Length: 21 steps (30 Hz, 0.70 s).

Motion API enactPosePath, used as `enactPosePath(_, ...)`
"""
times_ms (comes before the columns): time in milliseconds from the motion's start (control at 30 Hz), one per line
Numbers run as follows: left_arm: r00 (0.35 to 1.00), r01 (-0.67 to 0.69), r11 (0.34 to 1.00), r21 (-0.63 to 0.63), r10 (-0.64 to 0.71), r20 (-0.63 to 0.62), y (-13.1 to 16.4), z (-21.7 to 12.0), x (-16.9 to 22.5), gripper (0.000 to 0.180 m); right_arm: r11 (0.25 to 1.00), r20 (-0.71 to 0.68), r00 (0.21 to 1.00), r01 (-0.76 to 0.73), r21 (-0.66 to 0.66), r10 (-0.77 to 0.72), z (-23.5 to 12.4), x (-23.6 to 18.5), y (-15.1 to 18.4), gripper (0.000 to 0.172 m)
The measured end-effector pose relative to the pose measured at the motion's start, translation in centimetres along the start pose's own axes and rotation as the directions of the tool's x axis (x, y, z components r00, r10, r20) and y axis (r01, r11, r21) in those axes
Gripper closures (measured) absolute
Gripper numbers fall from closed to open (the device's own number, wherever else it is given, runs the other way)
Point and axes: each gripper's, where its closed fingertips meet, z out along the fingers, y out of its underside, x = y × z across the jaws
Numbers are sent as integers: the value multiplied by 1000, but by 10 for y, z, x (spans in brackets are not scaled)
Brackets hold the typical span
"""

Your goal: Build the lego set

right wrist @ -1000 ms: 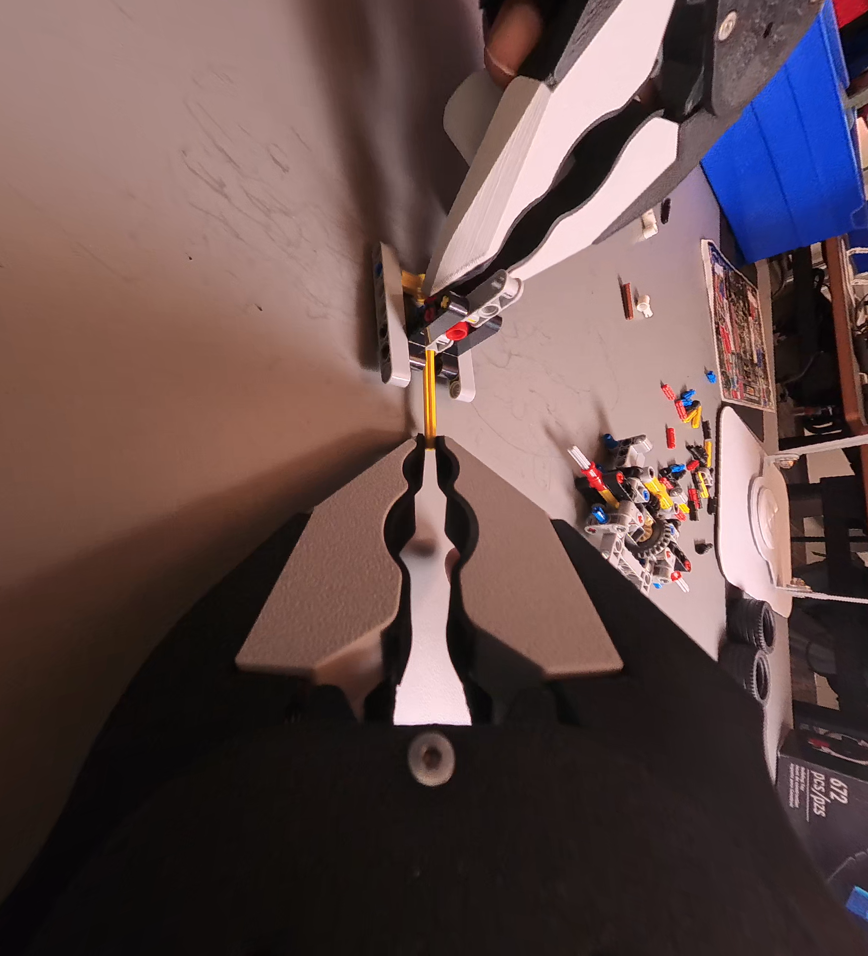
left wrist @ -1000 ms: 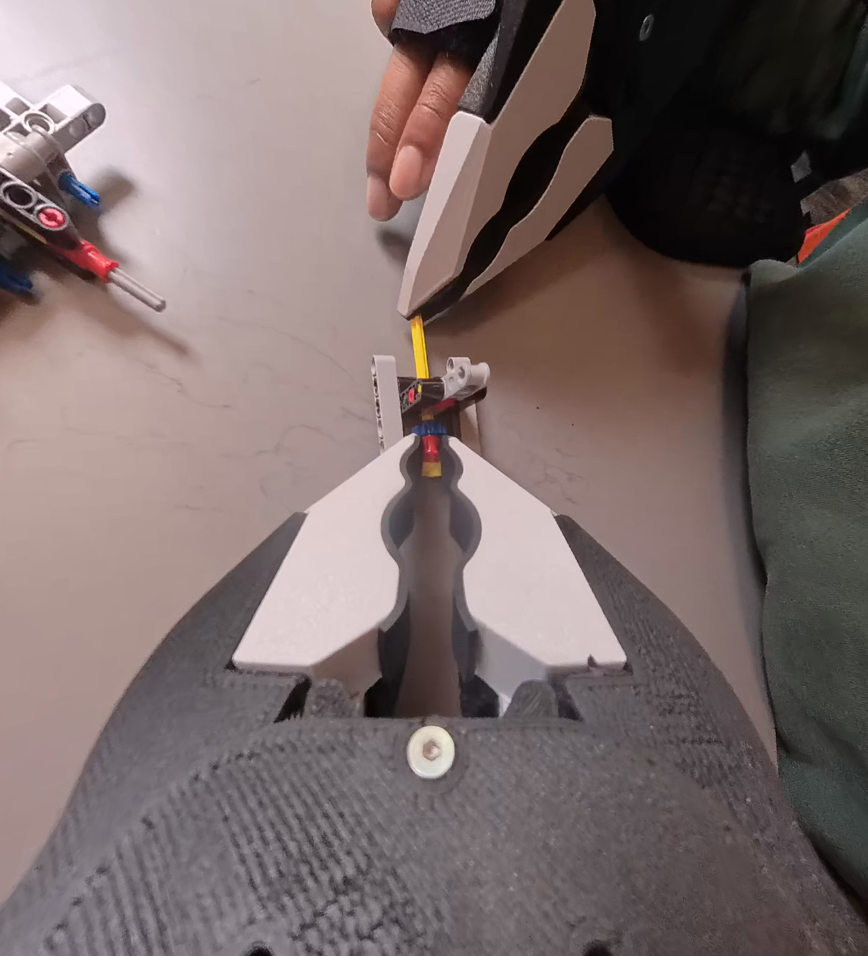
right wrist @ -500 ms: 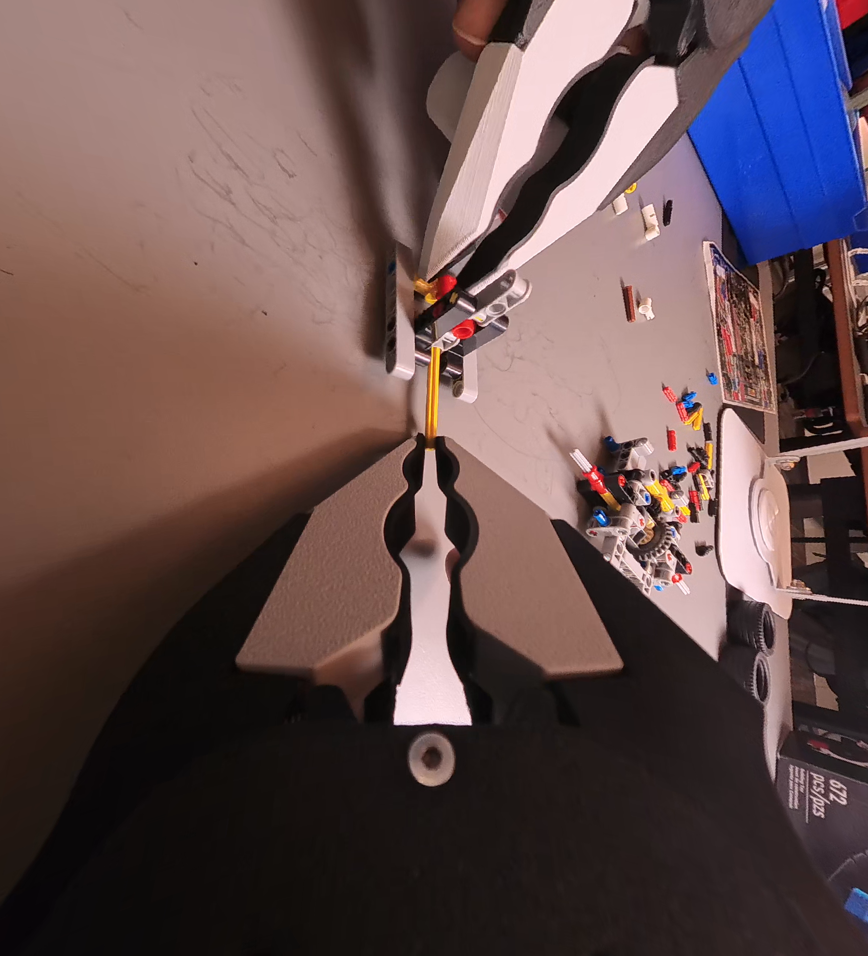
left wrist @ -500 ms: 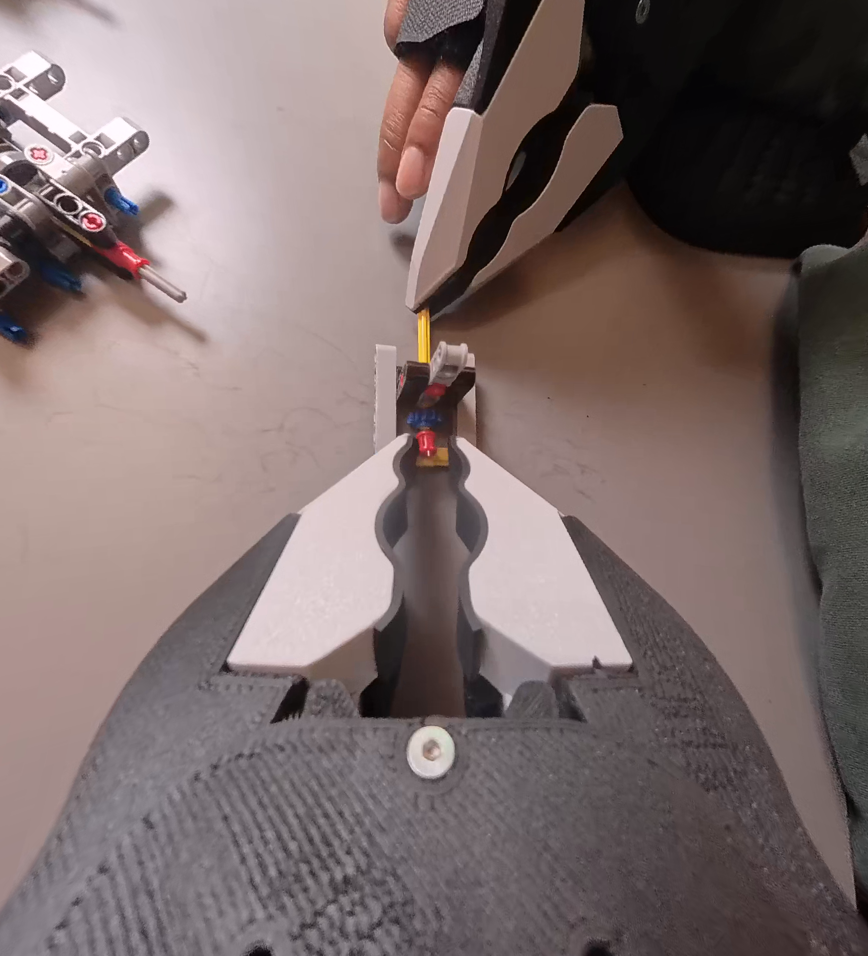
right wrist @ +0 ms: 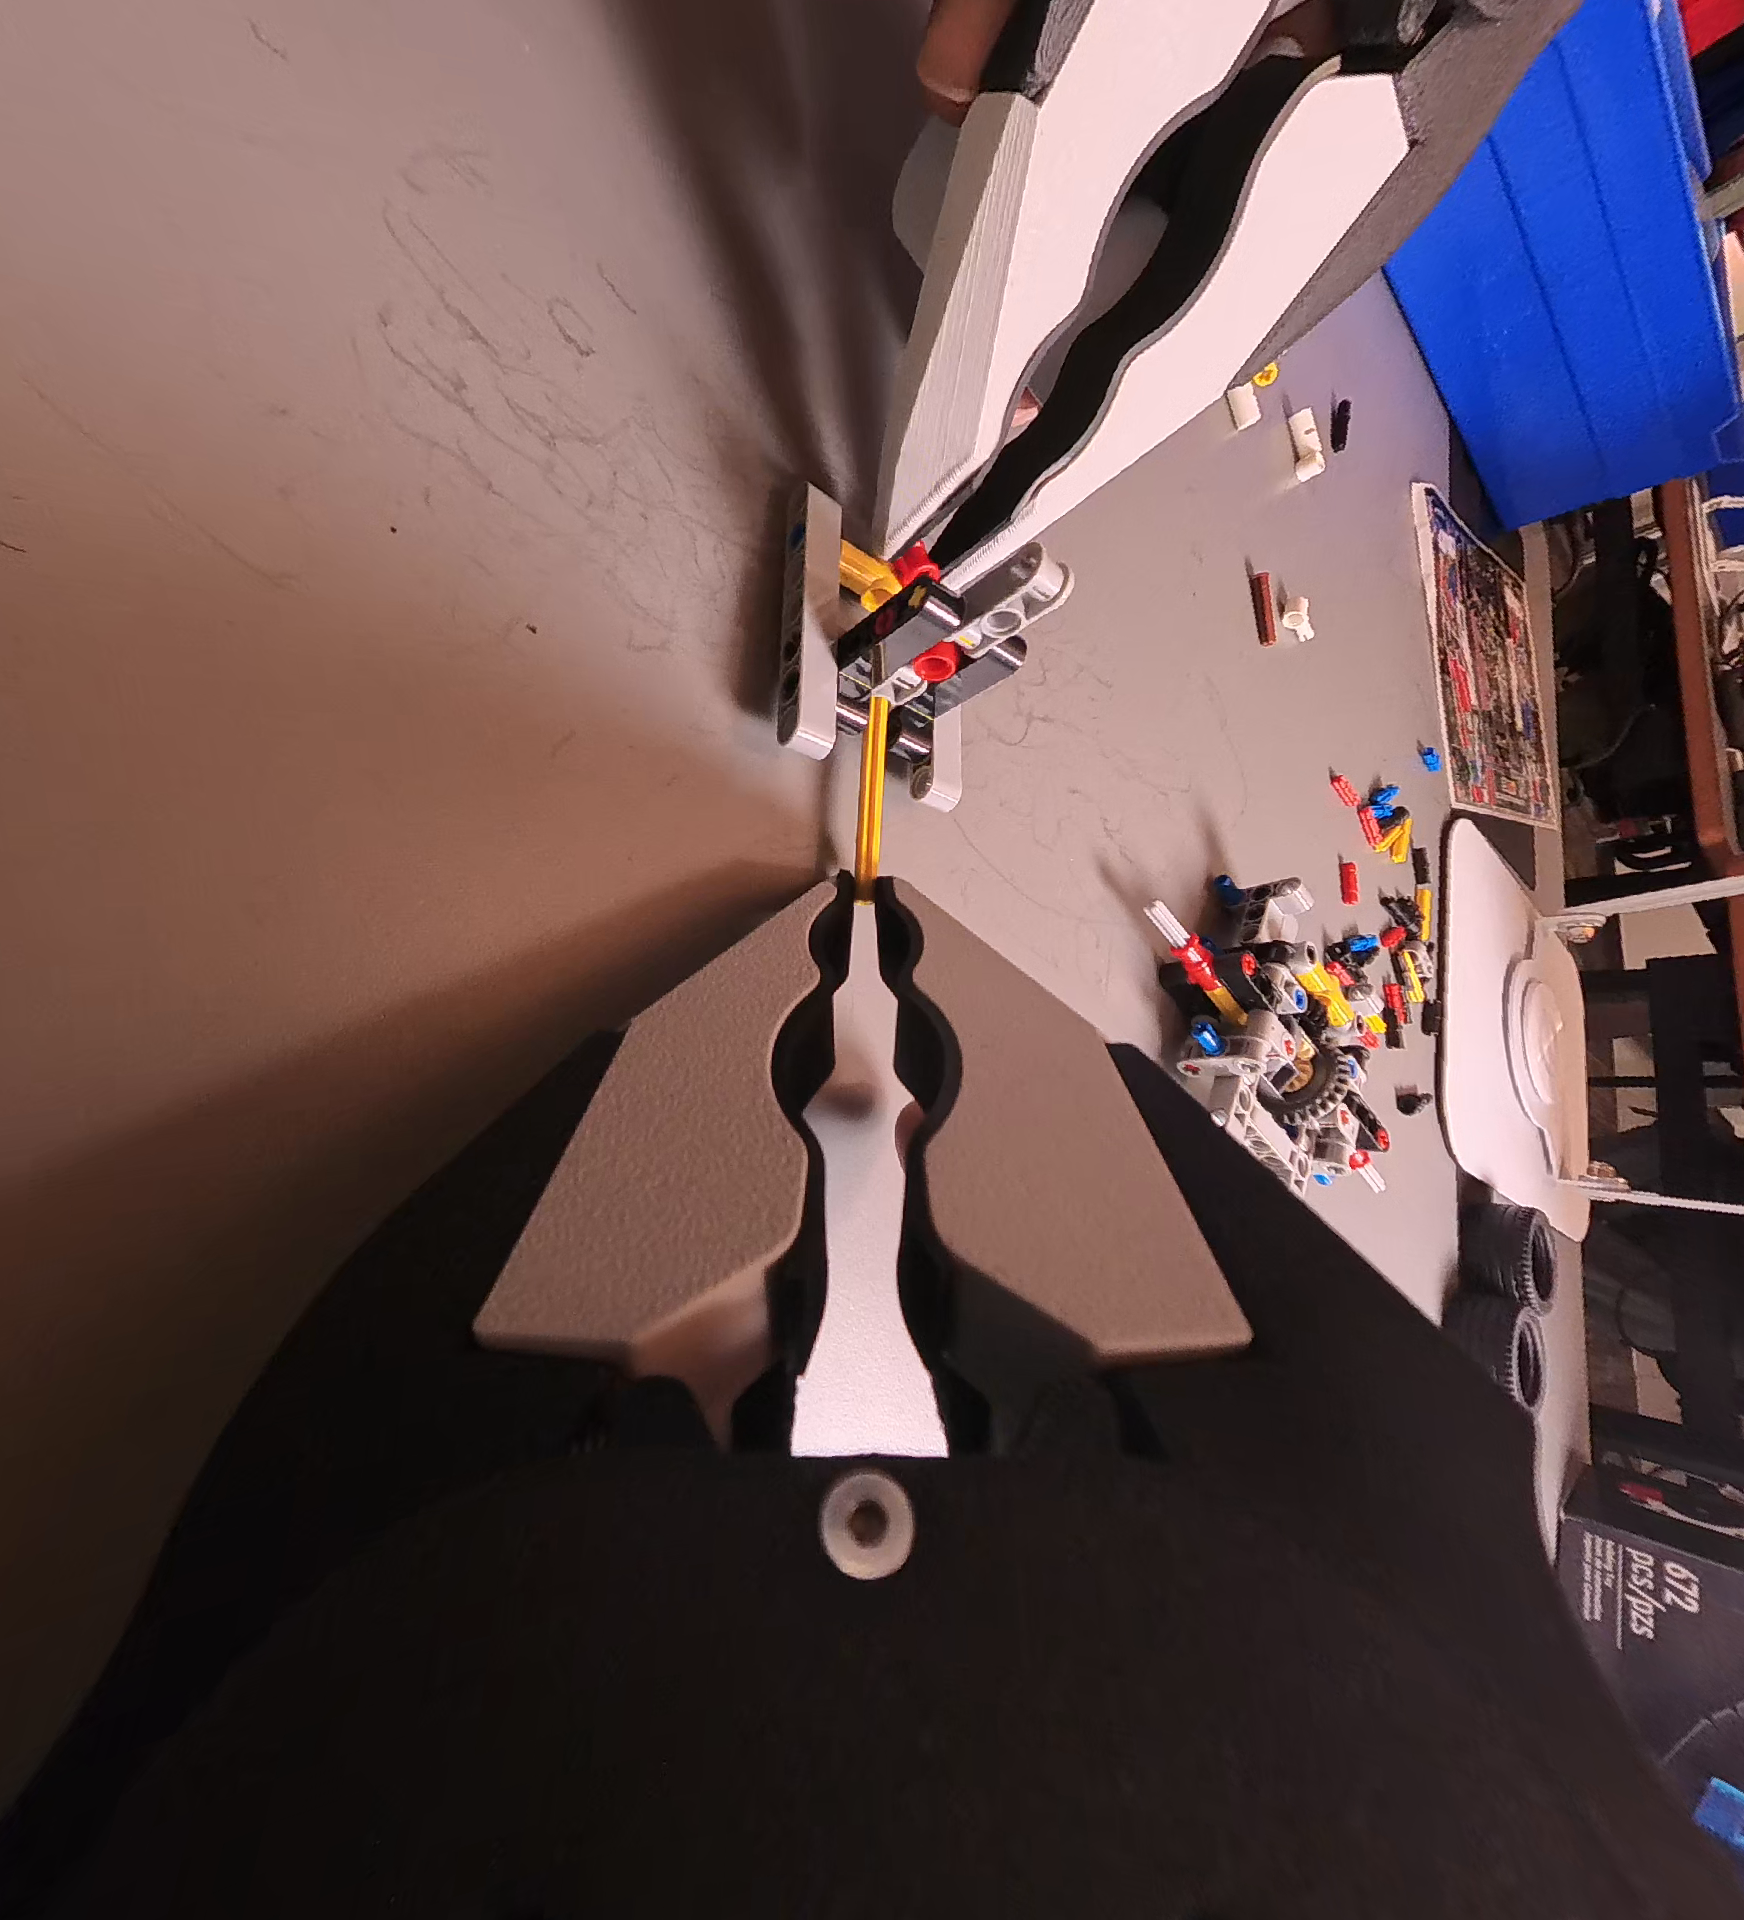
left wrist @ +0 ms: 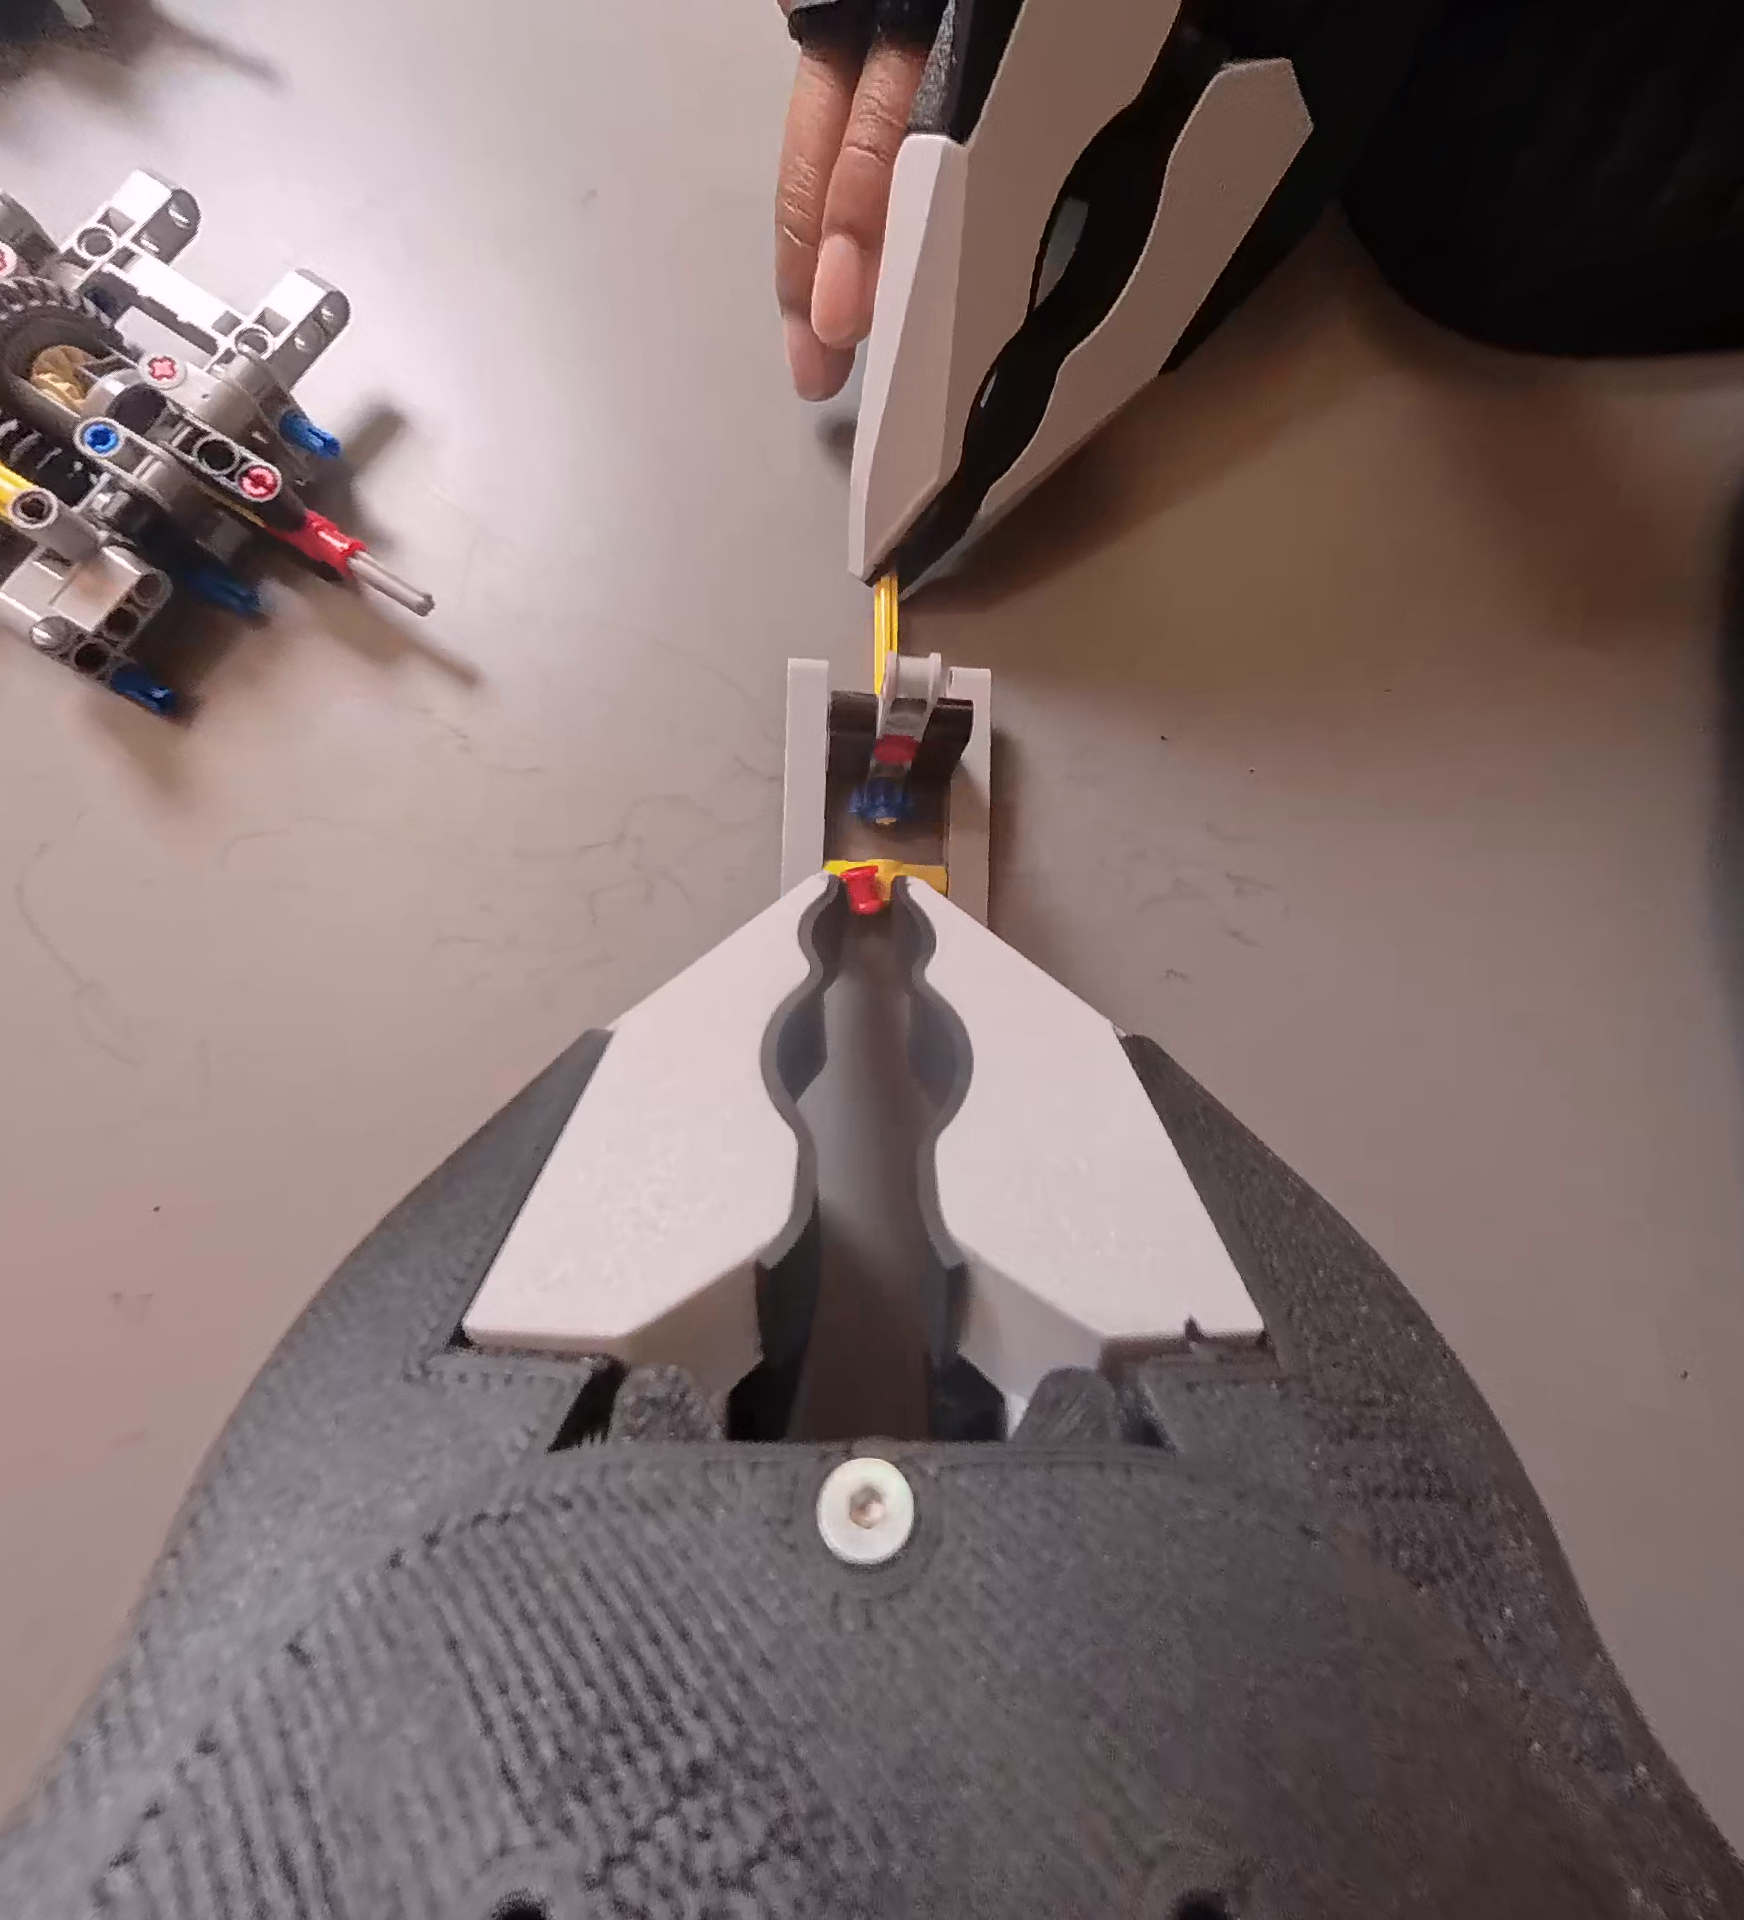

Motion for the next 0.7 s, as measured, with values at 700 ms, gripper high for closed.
enactPosePath(700, 1000, -16, 996, 93, 18, -19, -9, -3, 1, 176, 1000, 0, 1000, -8, 6, 8, 0, 0, 1, 169)
